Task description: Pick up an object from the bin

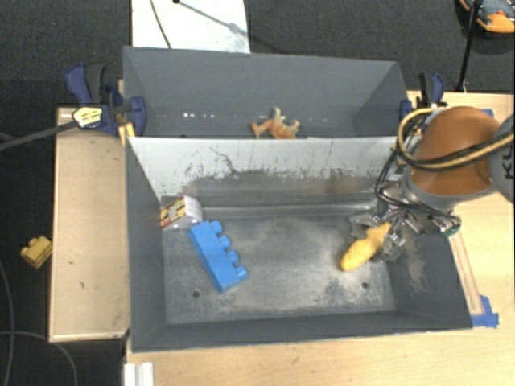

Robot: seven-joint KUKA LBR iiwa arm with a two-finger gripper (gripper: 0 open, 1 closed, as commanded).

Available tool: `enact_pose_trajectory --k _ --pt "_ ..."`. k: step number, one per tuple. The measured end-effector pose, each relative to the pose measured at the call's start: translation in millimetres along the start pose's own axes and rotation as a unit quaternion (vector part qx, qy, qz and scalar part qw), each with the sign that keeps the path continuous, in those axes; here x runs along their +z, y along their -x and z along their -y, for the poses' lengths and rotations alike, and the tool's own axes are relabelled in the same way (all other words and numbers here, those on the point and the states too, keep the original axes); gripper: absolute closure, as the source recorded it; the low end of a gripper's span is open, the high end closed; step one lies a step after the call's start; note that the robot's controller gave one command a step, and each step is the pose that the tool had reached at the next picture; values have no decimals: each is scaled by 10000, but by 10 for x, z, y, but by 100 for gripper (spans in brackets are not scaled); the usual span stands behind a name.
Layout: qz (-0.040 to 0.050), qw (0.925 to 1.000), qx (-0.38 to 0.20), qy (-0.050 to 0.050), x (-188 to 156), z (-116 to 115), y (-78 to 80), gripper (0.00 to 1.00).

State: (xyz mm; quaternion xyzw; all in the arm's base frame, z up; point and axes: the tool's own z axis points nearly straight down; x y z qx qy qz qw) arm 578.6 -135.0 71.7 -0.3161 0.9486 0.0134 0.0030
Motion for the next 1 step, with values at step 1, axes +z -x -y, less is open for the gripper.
enact_pose_trajectory --k 1 --pt "-21 9995 283 -161 -1957 7 91 100"
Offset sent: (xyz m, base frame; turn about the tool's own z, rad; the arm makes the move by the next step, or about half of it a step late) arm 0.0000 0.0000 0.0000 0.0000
